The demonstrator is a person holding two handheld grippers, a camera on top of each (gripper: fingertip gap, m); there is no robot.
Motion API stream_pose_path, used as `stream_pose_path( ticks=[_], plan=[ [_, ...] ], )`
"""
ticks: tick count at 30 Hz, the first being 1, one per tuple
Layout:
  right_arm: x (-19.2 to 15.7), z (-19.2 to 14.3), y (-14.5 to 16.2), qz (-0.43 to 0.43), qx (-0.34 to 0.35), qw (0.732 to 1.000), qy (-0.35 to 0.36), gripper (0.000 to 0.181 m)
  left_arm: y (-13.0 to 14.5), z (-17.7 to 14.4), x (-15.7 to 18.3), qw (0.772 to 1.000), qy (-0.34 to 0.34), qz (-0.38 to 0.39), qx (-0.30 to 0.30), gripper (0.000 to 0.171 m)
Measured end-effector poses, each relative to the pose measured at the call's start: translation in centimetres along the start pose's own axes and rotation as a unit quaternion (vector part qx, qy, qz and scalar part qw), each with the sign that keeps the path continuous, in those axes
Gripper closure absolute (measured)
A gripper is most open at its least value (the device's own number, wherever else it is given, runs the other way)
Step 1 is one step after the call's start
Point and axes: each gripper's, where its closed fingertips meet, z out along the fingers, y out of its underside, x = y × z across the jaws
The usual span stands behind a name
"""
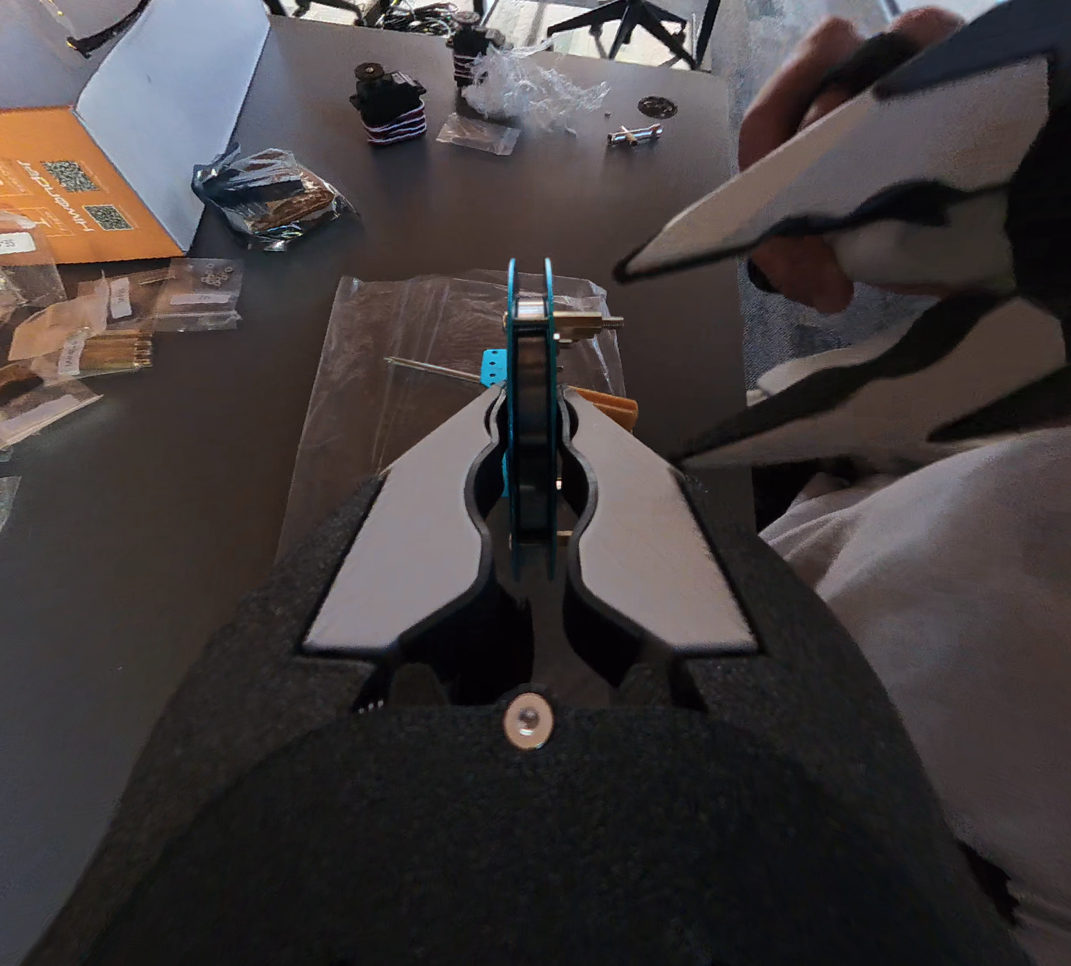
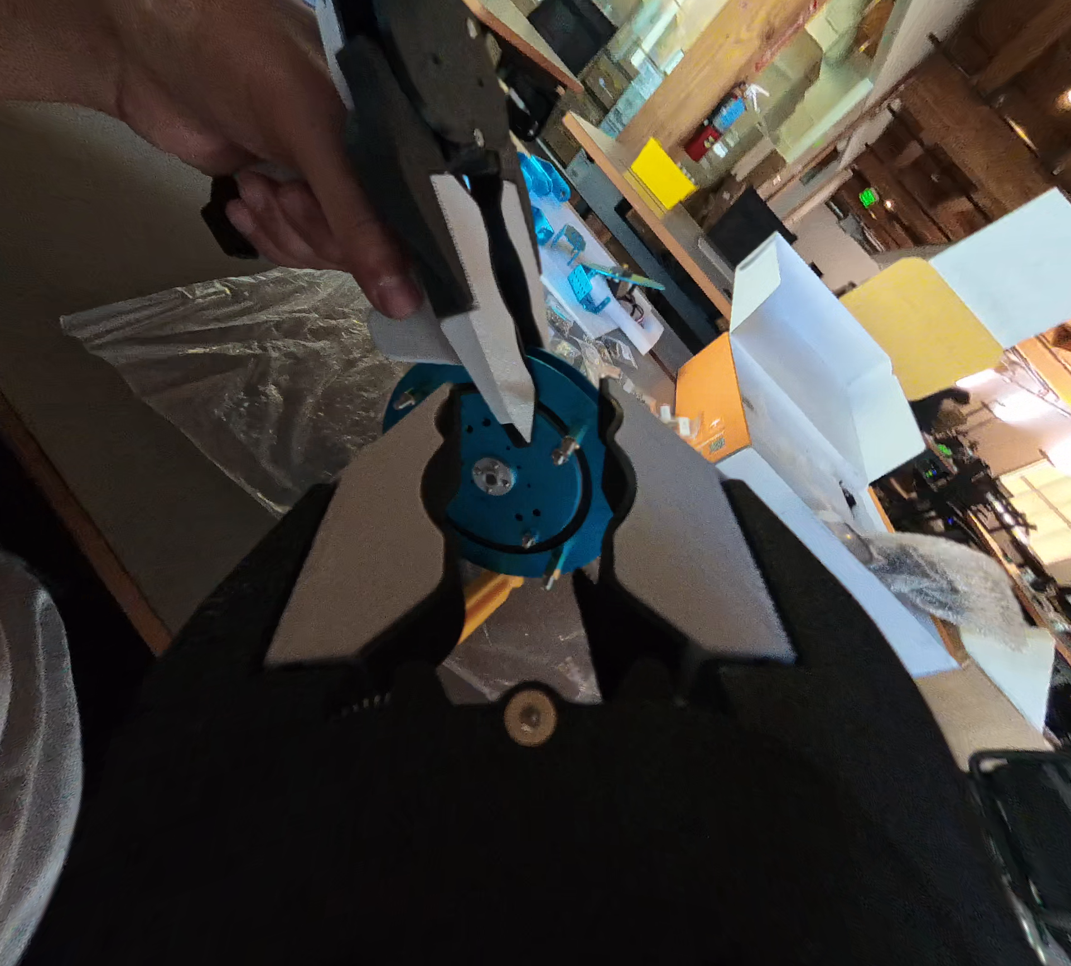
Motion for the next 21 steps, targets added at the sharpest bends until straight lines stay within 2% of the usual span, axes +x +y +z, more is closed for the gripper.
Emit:
stream_pose_path(
  ticks=[2,4,6,9,11,14,17,19,21],
  plan=[
    [0.0,0.7,1.3,-0.007,-0.037,0.999,0.025,0.141,0.0,0.0,0.2,1.0,-0.007,0.01,-0.004,0.159],
    [0.4,0.9,4.7,-0.038,-0.116,0.991,0.047,0.138,0.1,0.0,0.2,1.0,-0.018,0.014,-0.005,0.159],
    [0.4,0.5,6.7,-0.045,-0.151,0.987,0.042,0.135,0.2,-0.2,0.3,0.999,-0.021,0.024,-0.008,0.159],
    [-0.2,0.0,3.5,-0.044,-0.101,0.994,0.011,0.139,0.2,-0.2,0.4,1.0,-0.021,0.022,-0.003,0.159],
    [-0.5,0.1,1.6,-0.073,-0.076,0.994,-0.01,0.141,0.2,-0.2,0.4,1.0,-0.016,0.02,-0.001,0.159],
    [-0.3,0.9,3.3,-0.106,-0.105,0.988,-0.03,0.137,0.2,-0.3,0.2,1.0,-0.019,0.018,0.001,0.159],
    [-0.9,0.8,6.0,-0.105,-0.144,0.982,-0.056,0.144,0.3,-0.4,0.2,1.0,-0.014,0.006,0.005,0.159],
    [-0.5,0.6,7.6,-0.108,-0.17,0.979,-0.044,0.141,0.3,-0.4,-0.2,1.0,-0.024,-0.003,0.009,0.158],
    [0.0,0.4,7.1,-0.063,-0.186,0.98,-0.04,0.131,0.1,-0.3,-0.3,0.999,-0.03,-0.013,0.017,0.158]
  ],
)
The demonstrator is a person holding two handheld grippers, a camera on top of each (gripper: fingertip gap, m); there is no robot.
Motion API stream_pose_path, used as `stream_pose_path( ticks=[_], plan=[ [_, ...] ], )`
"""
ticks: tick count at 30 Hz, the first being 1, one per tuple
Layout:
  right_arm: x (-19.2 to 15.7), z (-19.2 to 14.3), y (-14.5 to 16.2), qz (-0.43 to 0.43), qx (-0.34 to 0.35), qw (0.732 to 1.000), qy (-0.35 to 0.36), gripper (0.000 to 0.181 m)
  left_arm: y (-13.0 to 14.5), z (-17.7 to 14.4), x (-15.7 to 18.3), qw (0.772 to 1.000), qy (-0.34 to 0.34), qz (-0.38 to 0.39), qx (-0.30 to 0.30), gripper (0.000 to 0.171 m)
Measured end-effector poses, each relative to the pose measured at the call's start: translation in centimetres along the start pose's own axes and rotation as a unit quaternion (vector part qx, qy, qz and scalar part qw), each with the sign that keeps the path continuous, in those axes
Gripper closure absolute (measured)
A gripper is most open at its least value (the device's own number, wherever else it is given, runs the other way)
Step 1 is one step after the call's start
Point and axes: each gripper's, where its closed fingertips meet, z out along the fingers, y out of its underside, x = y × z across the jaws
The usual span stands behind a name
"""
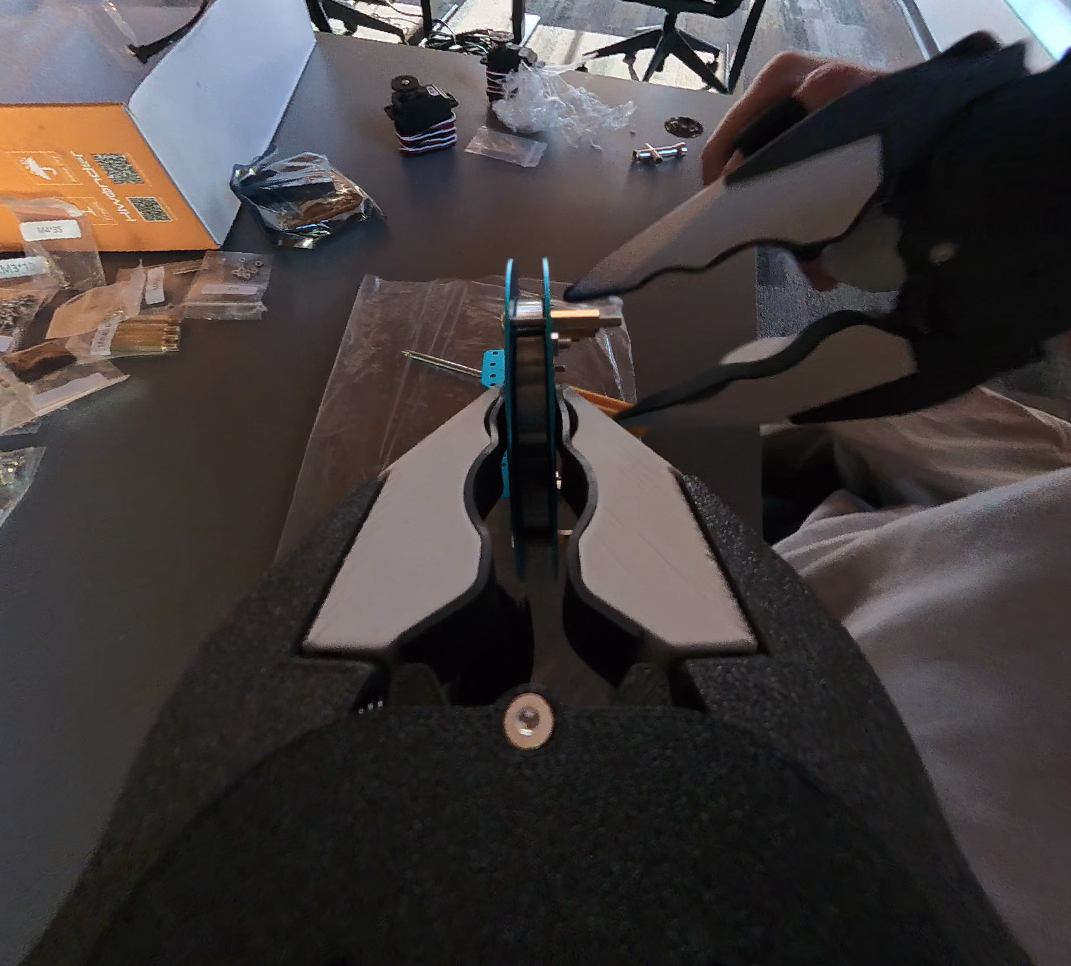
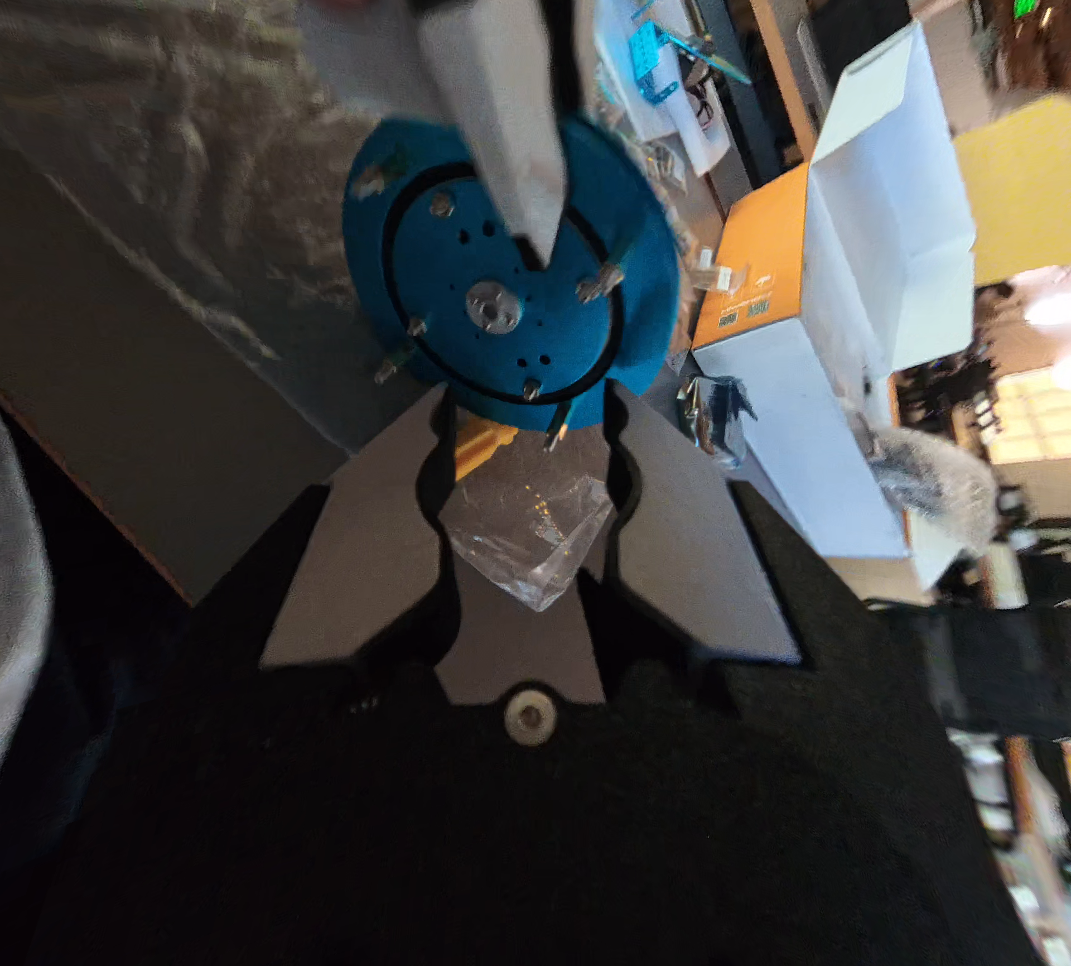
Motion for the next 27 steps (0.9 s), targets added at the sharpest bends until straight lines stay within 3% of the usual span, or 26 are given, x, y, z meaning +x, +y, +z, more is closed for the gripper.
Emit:
stream_pose_path(
  ticks=[2,6,10,15,17,20,27],
  plan=[
    [0.9,-1.0,-1.6,0.08,-0.013,0.997,-0.003,0.123,-0.2,0.3,0.1,1.0,-0.013,0.001,0.002,0.159],
    [-0.5,-2.7,-4.0,0.197,-0.073,0.975,-0.073,0.112,-0.6,0.9,0.6,0.999,-0.026,0.02,-0.001,0.159],
    [0.2,-2.8,-3.1,0.16,-0.139,0.977,-0.03,0.112,-0.9,1.3,1.1,0.999,-0.022,0.031,-0.002,0.159],
    [-0.7,-2.1,-1.9,0.138,-0.196,0.97,-0.047,0.112,-0.9,1.3,1.3,0.999,-0.025,0.039,0.0,0.159],
    [-1.4,-1.4,-1.9,0.127,-0.207,0.969,-0.055,0.098,-0.9,1.3,1.1,0.999,-0.031,0.038,0.0,0.159],
    [-0.8,-0.8,-1.7,0.123,-0.208,0.97,-0.036,0.106,-0.9,1.3,0.7,0.999,-0.033,0.025,0.003,0.159],
    [-1.2,-1.3,-1.1,0.147,-0.214,0.963,-0.072,0.104,-1.0,1.4,1.2,0.999,-0.025,0.032,0.01,0.159]
  ],
)
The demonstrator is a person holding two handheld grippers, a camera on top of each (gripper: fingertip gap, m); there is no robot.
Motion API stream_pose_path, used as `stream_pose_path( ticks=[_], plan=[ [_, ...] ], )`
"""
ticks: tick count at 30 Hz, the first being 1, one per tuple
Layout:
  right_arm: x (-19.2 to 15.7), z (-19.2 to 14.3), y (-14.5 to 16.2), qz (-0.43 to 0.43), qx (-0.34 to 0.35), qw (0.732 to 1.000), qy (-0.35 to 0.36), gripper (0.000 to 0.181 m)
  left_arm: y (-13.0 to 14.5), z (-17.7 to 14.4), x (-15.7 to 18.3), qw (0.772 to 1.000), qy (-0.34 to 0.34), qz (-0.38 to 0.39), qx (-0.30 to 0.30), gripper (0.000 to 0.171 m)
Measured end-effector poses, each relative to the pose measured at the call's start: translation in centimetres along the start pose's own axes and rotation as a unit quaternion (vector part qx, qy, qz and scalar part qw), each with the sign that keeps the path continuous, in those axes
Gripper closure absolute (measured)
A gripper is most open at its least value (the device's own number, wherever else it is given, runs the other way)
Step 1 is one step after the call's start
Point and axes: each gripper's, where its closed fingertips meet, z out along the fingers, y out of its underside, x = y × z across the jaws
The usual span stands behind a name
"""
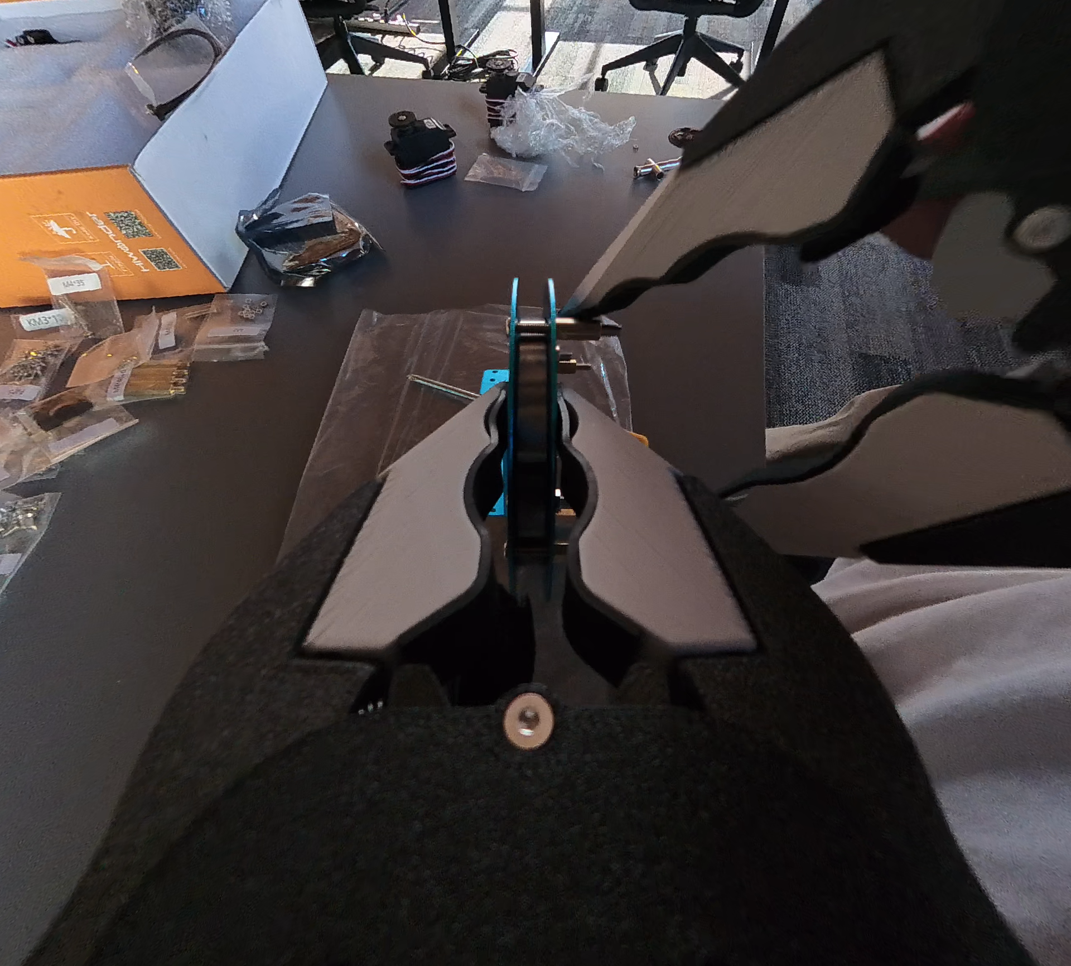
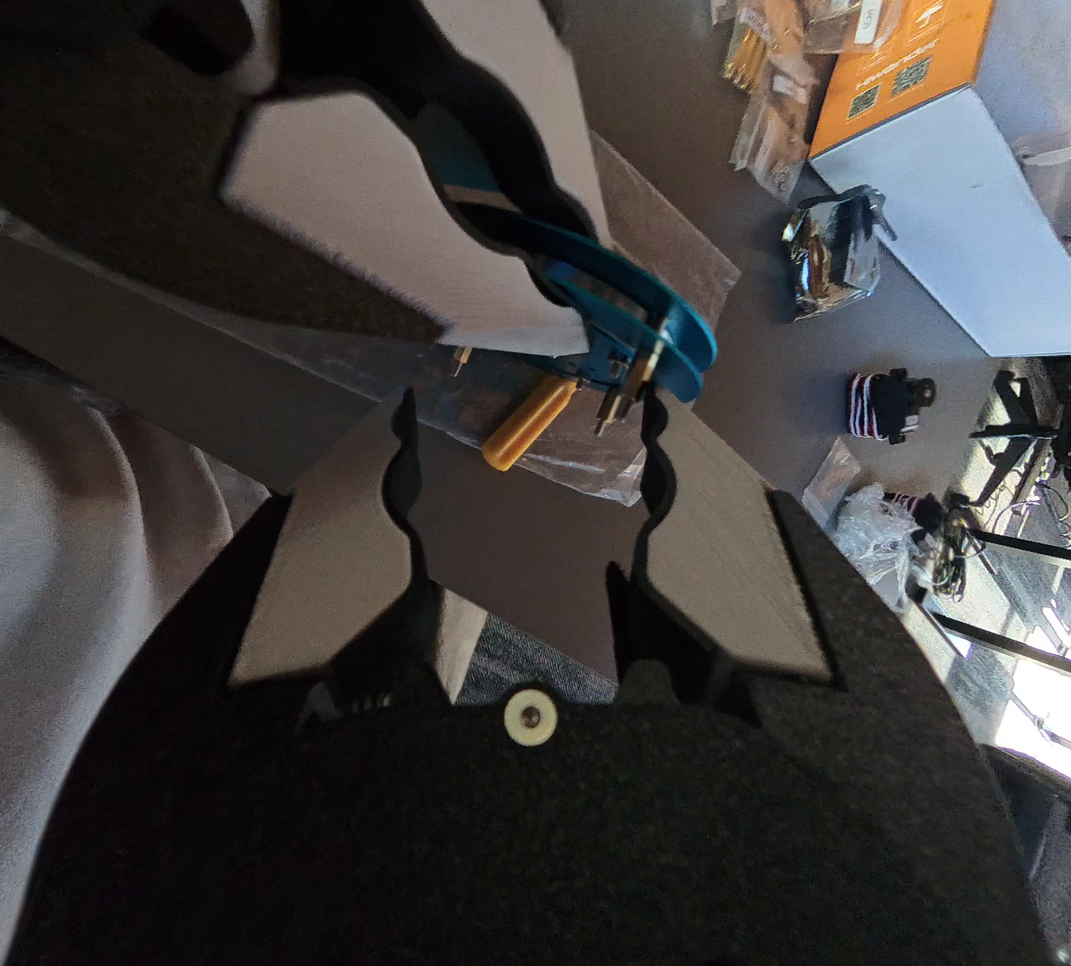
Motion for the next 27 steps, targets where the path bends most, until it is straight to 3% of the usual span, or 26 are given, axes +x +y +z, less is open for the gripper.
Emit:
stream_pose_path(
  ticks=[3,6,9,11,16,21,27],
  plan=[
    [-0.2,-0.8,-0.8,0.002,0.01,1.0,-0.001,0.106,0.0,0.0,0.0,1.0,-0.002,0.002,0.0,0.159],
    [-0.3,0.4,0.2,-0.006,-0.019,1.0,0.0,0.097,0.0,0.0,0.0,1.0,-0.006,0.006,0.0,0.159],
    [-0.7,1.2,0.9,0.015,-0.027,0.999,-0.031,0.101,0.0,0.0,0.2,1.0,-0.002,0.008,0.003,0.159],
    [-0.1,0.8,1.2,0.011,-0.03,0.999,-0.015,0.101,0.0,0.1,0.2,1.0,-0.002,0.01,0.003,0.16],
    [-0.3,-0.9,-0.6,0.019,0.013,0.999,-0.026,0.107,0.0,0.0,0.3,1.0,-0.002,0.013,0.004,0.16],
    [-0.9,1.4,1.3,0.022,-0.029,0.998,-0.057,0.101,0.0,0.0,0.4,1.0,-0.002,0.017,0.006,0.16],
    [0.6,-1.8,-0.2,0.027,0.016,0.999,-0.043,0.106,0.0,-0.1,0.3,1.0,-0.002,0.017,0.008,0.159]
  ],
)
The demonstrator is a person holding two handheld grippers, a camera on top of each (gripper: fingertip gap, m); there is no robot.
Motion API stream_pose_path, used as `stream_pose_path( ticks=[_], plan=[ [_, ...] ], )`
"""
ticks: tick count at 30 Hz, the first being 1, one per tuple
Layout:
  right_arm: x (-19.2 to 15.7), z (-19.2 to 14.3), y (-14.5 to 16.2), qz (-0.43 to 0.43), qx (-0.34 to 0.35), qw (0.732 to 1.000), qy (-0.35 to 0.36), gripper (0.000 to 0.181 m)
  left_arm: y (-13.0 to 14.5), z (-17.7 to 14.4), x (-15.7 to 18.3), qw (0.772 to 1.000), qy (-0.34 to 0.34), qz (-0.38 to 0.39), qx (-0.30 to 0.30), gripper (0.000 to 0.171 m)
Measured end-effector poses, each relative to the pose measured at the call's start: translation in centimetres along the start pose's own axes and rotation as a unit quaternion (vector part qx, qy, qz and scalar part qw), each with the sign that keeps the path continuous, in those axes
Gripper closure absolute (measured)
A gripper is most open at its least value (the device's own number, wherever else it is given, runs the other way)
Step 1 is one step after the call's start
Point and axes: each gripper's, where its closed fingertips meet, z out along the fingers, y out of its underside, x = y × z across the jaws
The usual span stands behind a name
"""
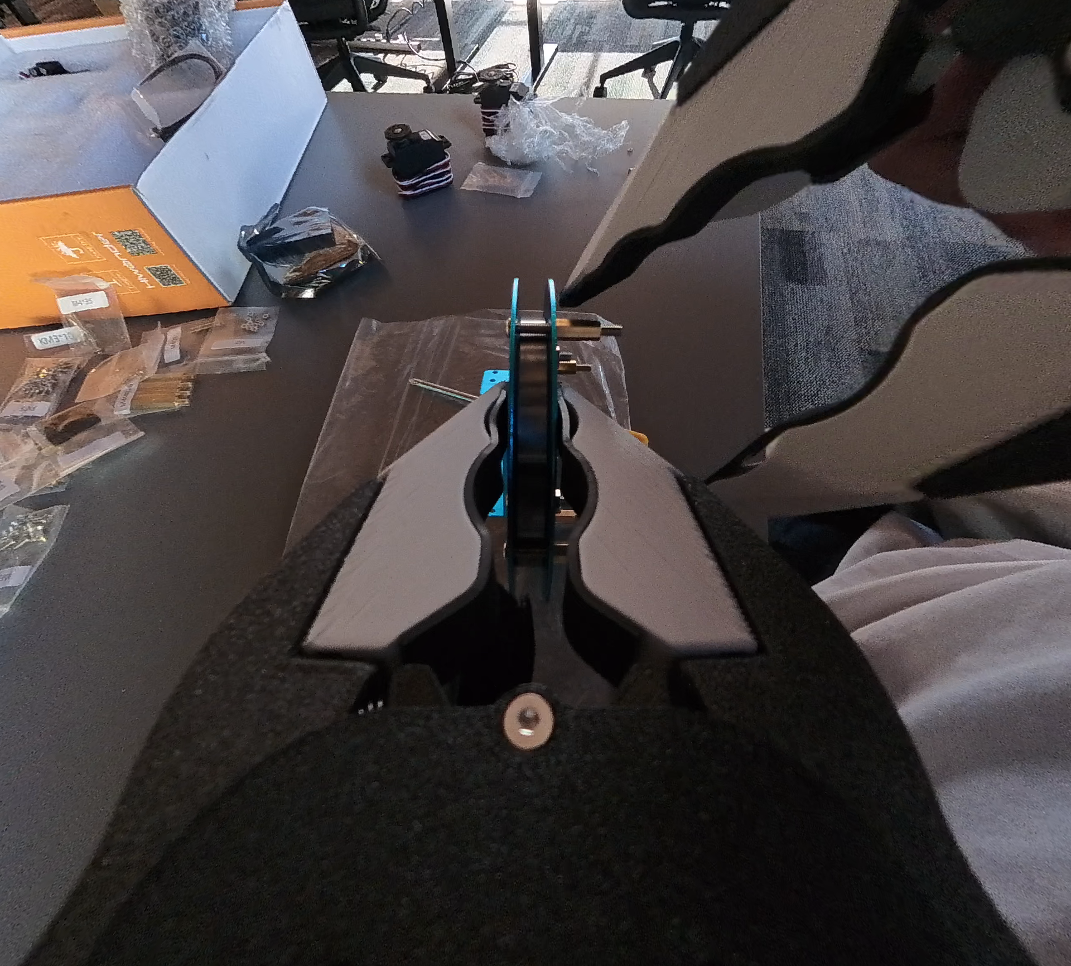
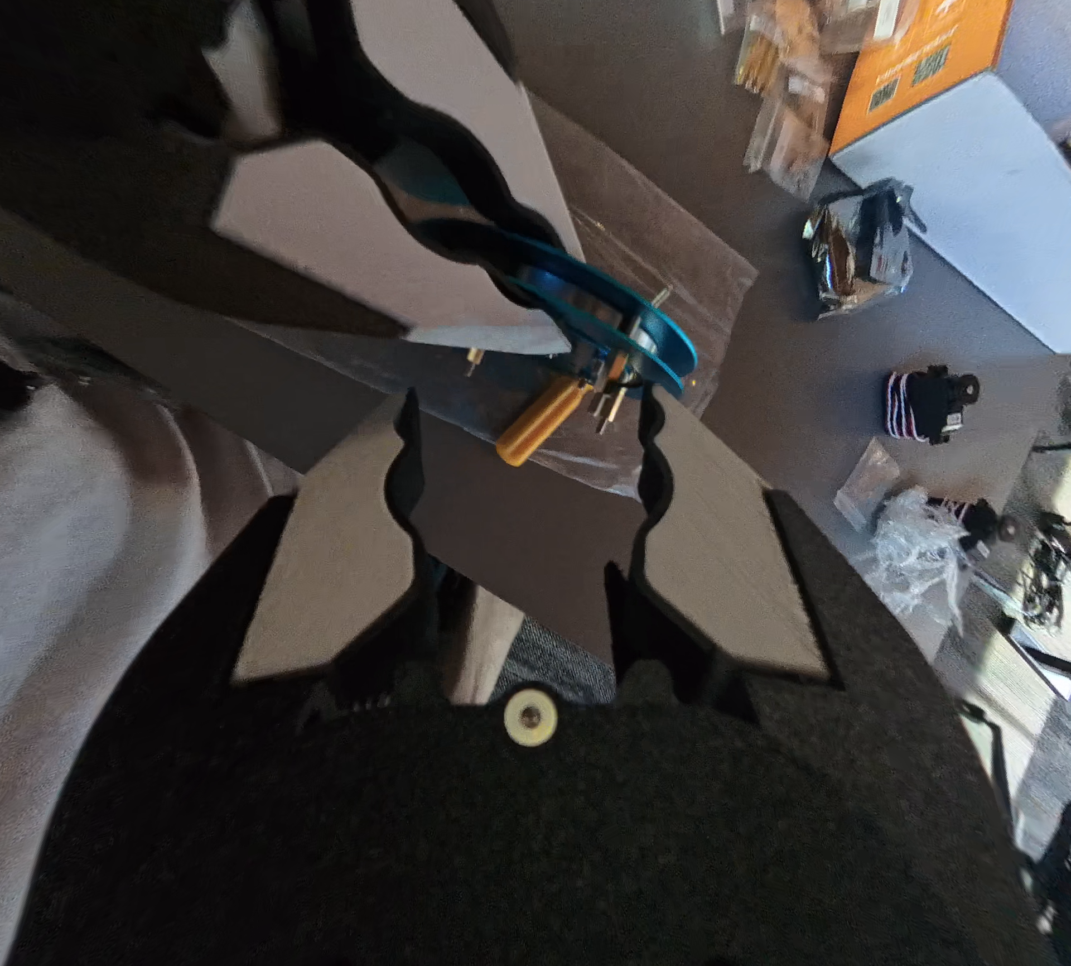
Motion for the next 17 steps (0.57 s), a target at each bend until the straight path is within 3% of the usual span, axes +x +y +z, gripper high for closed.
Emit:
stream_pose_path(
  ticks=[6,12,17],
  plan=[
    [-1.4,2.8,1.4,-0.001,-0.033,0.999,-0.037,0.101,0.0,0.0,0.1,1.0,0.001,0.004,0.002,0.159],
    [-1.1,0.7,0.1,0.008,0.006,0.999,-0.035,0.108,0.1,-0.1,-0.1,1.0,0.002,-0.003,0.005,0.159],
    [-2.0,2.9,0.9,0.015,-0.019,0.998,-0.057,0.102,0.1,-0.2,0.0,1.0,0.002,-0.001,0.005,0.159]
  ],
)
